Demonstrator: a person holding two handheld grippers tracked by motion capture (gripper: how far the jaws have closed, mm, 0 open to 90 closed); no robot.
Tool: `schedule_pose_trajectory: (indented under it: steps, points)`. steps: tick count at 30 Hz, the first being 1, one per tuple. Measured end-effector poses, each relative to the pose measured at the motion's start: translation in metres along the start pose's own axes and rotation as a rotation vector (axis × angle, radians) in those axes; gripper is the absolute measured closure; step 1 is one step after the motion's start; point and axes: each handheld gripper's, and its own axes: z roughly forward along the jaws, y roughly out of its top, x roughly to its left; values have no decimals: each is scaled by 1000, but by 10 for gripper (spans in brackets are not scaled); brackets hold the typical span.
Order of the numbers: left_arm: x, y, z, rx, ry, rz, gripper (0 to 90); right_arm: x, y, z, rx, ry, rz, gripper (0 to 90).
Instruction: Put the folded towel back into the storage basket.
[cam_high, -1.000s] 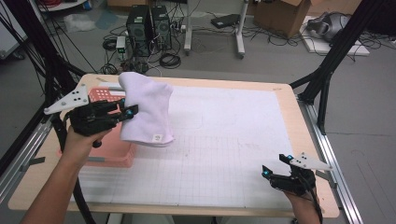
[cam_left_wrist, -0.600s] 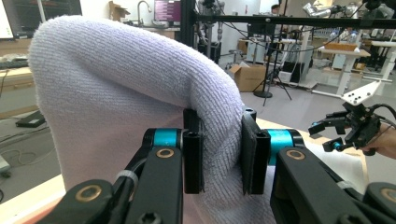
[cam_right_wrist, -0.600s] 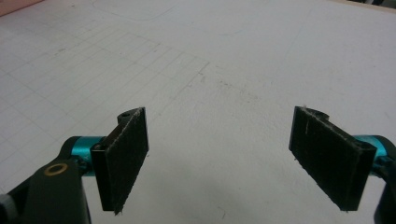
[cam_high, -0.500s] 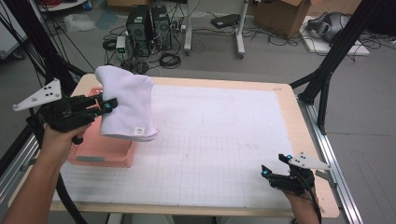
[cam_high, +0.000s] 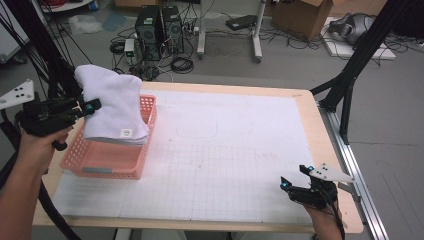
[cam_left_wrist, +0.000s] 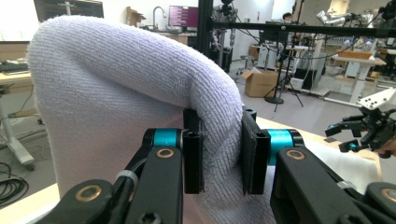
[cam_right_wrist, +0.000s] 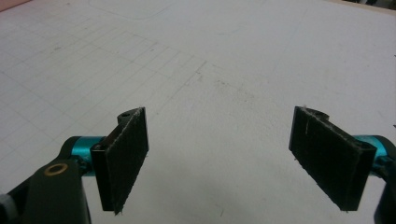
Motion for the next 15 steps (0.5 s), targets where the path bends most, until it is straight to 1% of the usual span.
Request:
schedule_pose_trajectory:
  steps: [4, 5, 6, 7, 8, 9, 11, 15]
  points:
    - [9, -2, -8, 4, 11, -4, 741, 1, 0, 1, 8, -3, -6, 185]
    - [9, -2, -8, 4, 11, -4, 741, 2, 0, 1, 11, -4, -8, 185]
    - [13, -5, -11, 7, 15, -11, 741, 2, 0, 1, 12, -6, -9, 186]
    - [13, -5, -11, 7, 15, -11, 741, 2, 0, 1, 12, -6, -9, 186]
    - [17, -8, -14, 14, 23, -15, 741, 3, 1, 1, 14, -7, -13, 185]
    - [17, -8, -14, 14, 23, -15, 741, 3, 1, 1, 14, -7, -13, 185]
    - [22, -14, -17, 19, 36, -15, 741, 4, 2, 1, 12, -9, -16, 185]
    - [26, -21, -19, 24, 42, -21, 741, 5, 3, 1, 12, -11, -22, 185]
